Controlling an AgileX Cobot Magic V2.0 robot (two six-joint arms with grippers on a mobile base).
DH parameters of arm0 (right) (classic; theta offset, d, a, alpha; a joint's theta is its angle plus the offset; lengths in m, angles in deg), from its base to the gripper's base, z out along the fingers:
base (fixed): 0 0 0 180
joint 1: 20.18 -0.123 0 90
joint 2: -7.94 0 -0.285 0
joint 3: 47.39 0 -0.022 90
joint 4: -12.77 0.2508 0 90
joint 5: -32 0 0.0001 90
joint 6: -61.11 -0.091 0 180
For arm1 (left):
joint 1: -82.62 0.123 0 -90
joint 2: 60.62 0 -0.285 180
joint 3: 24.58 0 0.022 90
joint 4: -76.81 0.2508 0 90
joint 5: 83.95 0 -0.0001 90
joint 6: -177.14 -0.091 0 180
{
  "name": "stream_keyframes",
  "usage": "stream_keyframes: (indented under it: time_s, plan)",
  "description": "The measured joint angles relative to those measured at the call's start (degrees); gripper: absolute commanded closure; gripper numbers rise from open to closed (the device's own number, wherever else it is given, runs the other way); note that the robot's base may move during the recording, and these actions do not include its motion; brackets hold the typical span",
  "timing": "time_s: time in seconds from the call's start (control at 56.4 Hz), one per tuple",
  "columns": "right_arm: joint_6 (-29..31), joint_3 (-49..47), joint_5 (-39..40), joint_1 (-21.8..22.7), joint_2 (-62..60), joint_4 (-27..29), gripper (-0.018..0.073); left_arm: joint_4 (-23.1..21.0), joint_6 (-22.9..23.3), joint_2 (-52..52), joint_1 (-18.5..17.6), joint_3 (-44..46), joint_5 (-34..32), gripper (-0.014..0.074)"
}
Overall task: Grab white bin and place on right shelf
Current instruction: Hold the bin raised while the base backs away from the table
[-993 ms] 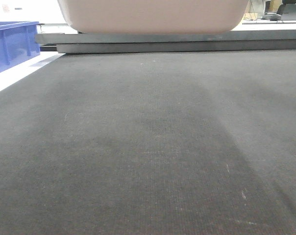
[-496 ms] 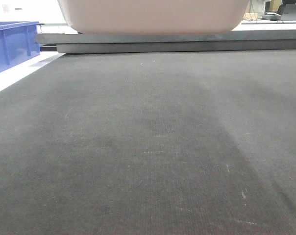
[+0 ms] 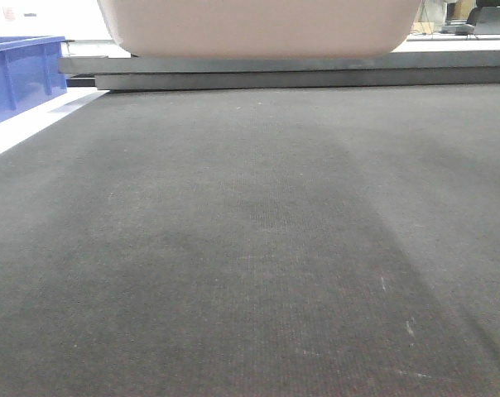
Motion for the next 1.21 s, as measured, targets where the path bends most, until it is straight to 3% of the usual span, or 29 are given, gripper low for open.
stream_keyframes:
  time_s: [0.372, 1.205]
  plan:
    - [0.0, 0.0, 0.8, 0.0, 0.0, 0.0, 0.0503, 0.0, 0.0, 0.0, 0.0, 0.0, 0.0, 0.0713]
    - [0.0, 0.0, 13.3, -1.0, 0.0, -0.2, 0.0503, 0.9, 0.3, 0.0, -1.6, 0.0, 3.0, 0.0713]
